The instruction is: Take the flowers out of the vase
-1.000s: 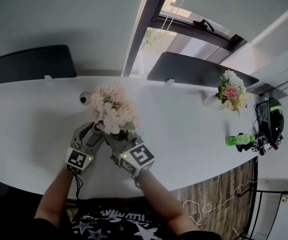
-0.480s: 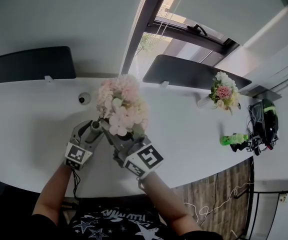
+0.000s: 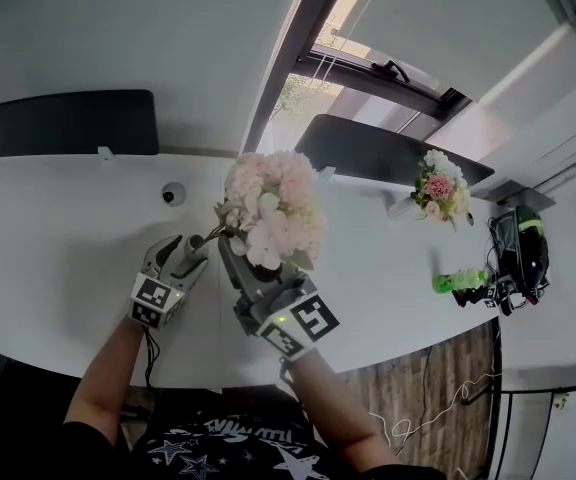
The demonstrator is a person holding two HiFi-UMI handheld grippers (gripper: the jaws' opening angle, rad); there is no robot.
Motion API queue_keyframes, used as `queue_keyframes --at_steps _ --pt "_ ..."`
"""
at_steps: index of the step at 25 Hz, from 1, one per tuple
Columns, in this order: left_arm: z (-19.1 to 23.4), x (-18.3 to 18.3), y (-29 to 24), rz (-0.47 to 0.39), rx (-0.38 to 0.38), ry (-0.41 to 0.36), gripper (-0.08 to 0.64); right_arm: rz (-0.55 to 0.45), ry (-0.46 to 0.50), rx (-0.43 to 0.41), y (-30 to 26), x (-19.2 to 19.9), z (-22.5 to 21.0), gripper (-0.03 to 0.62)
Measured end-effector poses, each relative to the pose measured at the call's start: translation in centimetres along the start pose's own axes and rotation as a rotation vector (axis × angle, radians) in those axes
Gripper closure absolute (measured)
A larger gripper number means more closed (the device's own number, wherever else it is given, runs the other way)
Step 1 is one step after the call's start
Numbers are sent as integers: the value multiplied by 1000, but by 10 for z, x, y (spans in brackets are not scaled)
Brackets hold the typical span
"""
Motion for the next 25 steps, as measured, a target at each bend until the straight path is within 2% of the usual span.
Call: queue_keyframes --at_steps 5,8,16,20,22,25 --pt "12 -3 4 10 -14 -4 268 7 -1 17 -1 -3 -2 538" --pt "18 -16 19 -5 -32 29 268 21 -6 24 1 -3 -3 538" --pt "34 -57 85 -119 -44 111 270 50 -30 53 7 8 14 538" --pt "35 -64 135 -155 -11 129 272 53 -37 61 6 20 53 540" --pt "32 -64 150 -153 10 135 288 59 -43 70 7 27 68 540" --pt "27 -60 164 -139 36 136 357 72 -58 95 11 38 85 540"
Point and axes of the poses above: the fingertips, and each gripper's own axes: y backward along the fingers, z to its left, x out of its underside, the point moved 1 cm from there along y, backward along the fingers, and after that the axes turned 12 degrees about -x, right-handed, at the moved point
